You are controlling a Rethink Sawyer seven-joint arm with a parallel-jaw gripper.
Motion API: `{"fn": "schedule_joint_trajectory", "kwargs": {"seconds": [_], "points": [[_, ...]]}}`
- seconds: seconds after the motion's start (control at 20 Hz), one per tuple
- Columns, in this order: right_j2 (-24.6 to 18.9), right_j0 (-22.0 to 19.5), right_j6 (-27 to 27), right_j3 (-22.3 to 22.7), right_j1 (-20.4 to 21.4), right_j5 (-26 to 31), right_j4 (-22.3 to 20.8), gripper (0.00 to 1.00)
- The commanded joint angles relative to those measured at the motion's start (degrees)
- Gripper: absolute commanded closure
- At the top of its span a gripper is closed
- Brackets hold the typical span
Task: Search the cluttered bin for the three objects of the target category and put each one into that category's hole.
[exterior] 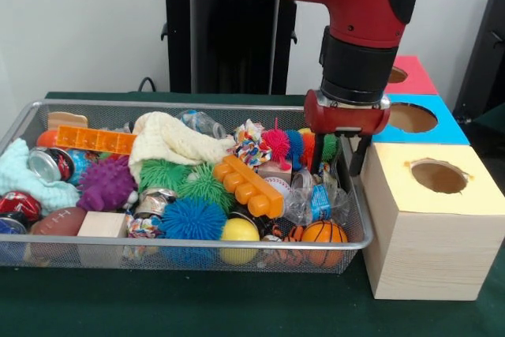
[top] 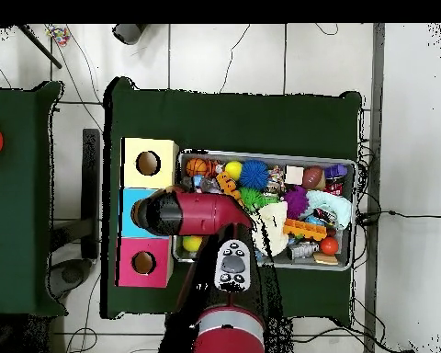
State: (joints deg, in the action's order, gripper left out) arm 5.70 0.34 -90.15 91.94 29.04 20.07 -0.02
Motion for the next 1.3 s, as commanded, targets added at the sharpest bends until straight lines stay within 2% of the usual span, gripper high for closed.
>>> {"fn": "schedule_joint_trajectory", "kwargs": {"seconds": [0.05,0.4,0.7,0.85,1.05,1.2,1.3], "points": [[-4.0,-3.4,-7.4,-5.4,-3.5,4.5,2.1,0.0],[-5.2,-5.9,-5.6,-5.0,-3.9,2.7,0.5,0.0],[-6.7,-8.1,-3.8,-6.3,-3.9,4.4,0.1,0.0],[-6.1,-7.7,-5.0,-5.5,-4.1,2.1,-0.5,0.0],[-2.8,-4.3,-9.7,-4.7,-4.5,0.0,0.2,0.0],[-0.9,-1.2,-17.4,-1.9,-3.7,0.7,5.0,0.0],[2.1,2.2,-22.5,-2.5,-4.3,0.5,7.9,0.0]]}}
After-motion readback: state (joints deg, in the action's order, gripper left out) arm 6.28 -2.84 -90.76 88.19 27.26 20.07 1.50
